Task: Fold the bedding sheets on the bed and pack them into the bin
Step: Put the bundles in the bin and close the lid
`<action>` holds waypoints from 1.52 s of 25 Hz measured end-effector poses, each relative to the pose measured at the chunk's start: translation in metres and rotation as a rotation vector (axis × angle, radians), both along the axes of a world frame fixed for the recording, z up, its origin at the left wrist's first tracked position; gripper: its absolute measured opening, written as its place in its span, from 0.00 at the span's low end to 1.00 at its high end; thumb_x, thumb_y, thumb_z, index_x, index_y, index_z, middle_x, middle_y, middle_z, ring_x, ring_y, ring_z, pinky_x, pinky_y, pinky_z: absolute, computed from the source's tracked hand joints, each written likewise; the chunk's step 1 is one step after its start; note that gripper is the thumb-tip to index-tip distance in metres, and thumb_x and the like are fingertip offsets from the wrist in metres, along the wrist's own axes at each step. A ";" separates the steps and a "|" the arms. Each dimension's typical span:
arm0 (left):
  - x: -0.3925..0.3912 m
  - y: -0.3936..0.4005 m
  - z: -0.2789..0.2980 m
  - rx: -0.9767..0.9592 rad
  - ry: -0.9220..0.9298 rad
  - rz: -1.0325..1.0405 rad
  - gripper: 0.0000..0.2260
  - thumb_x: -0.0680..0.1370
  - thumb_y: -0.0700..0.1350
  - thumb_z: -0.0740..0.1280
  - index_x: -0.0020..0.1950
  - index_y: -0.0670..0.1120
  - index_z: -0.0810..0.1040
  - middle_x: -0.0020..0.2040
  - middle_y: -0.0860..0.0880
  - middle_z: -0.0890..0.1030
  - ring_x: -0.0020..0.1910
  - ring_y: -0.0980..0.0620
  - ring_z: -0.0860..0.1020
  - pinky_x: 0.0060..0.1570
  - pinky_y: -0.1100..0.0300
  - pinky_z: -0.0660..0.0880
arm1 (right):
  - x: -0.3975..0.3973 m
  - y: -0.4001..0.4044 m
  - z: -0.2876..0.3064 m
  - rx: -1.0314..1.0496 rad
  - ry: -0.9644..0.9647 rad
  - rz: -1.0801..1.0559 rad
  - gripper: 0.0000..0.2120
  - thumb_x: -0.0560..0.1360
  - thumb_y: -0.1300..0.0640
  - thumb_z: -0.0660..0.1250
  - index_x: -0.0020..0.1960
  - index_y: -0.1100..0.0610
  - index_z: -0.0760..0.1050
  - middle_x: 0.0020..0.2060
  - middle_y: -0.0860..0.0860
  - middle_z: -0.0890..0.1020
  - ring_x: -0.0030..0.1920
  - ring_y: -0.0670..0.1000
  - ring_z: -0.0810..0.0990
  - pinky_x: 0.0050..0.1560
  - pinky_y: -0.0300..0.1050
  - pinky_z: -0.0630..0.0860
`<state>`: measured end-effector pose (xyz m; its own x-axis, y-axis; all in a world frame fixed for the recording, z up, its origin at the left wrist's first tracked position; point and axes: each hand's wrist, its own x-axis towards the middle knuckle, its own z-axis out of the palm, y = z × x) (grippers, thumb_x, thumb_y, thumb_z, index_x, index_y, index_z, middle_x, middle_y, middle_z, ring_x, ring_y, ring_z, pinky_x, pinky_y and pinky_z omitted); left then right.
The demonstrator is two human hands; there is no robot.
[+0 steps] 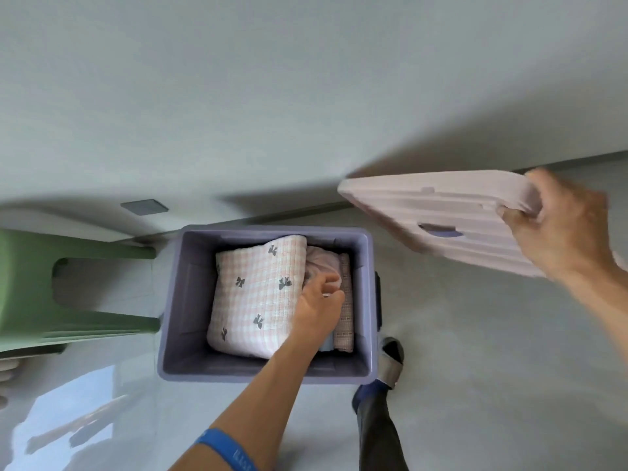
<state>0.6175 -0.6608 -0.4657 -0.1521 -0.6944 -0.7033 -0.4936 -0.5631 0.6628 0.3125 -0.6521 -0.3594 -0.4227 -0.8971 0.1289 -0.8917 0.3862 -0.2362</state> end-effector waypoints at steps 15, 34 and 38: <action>0.102 0.035 0.081 -0.276 -0.299 0.301 0.22 0.79 0.46 0.63 0.73 0.52 0.66 0.66 0.51 0.72 0.62 0.48 0.74 0.60 0.47 0.72 | 0.053 0.043 0.171 -0.624 -1.023 0.074 0.17 0.71 0.45 0.75 0.56 0.49 0.76 0.51 0.48 0.82 0.54 0.55 0.80 0.64 0.64 0.73; 0.203 -0.001 -0.113 0.021 -0.599 -0.660 0.32 0.78 0.46 0.61 0.79 0.57 0.50 0.80 0.51 0.38 0.79 0.46 0.44 0.73 0.41 0.56 | 0.273 -0.003 -0.227 0.660 -0.250 0.328 0.35 0.76 0.46 0.68 0.78 0.47 0.55 0.79 0.50 0.55 0.77 0.58 0.58 0.71 0.59 0.63; 0.237 0.011 -0.145 0.086 -0.611 -0.689 0.39 0.77 0.46 0.63 0.79 0.61 0.40 0.78 0.52 0.30 0.79 0.45 0.39 0.72 0.39 0.57 | 0.318 0.037 -0.267 0.824 -0.199 0.444 0.43 0.60 0.53 0.82 0.72 0.52 0.68 0.74 0.57 0.66 0.68 0.65 0.71 0.53 0.61 0.79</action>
<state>0.8542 -0.6501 -0.6111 -0.0972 -0.5299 -0.8424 -0.9880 -0.0510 0.1461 0.6309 -0.6151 -0.6268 0.0319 -0.7573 -0.6522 -0.9696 0.1350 -0.2042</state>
